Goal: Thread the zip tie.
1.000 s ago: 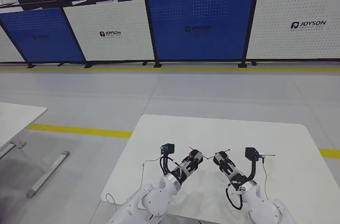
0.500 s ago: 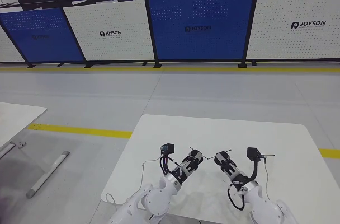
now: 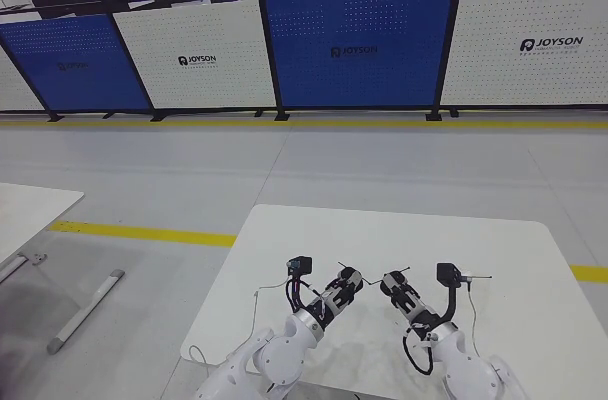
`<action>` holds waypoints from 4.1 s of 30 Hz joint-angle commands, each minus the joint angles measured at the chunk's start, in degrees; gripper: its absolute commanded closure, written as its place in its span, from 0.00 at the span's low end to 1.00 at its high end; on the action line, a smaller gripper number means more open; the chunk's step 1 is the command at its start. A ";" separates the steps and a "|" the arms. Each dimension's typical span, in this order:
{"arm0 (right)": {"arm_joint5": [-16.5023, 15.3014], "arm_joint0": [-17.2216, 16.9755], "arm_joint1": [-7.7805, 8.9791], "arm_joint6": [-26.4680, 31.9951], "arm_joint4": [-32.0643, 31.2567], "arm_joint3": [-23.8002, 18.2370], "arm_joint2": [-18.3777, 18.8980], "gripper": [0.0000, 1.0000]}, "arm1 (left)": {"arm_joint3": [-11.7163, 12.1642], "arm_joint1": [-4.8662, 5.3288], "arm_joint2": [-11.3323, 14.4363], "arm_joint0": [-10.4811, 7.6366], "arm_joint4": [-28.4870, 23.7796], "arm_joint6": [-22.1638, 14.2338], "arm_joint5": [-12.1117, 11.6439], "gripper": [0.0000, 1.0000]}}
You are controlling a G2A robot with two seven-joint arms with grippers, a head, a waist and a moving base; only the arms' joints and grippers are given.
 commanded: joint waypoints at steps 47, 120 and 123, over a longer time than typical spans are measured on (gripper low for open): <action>-4.34 -4.57 0.12 -4.16 -2.71 -1.86 2.01 1.00 | 0.00 0.00 0.00 0.00 0.00 0.00 0.00 1.00; -9.60 -9.20 -1.01 -14.13 5.11 0.35 2.23 1.00 | 1.31 -1.09 4.69 -2.41 7.11 3.54 3.30 1.00; -9.65 -8.86 -1.15 -14.15 7.08 0.99 2.67 1.00 | 1.31 -1.09 4.69 -2.41 7.11 3.54 3.30 1.00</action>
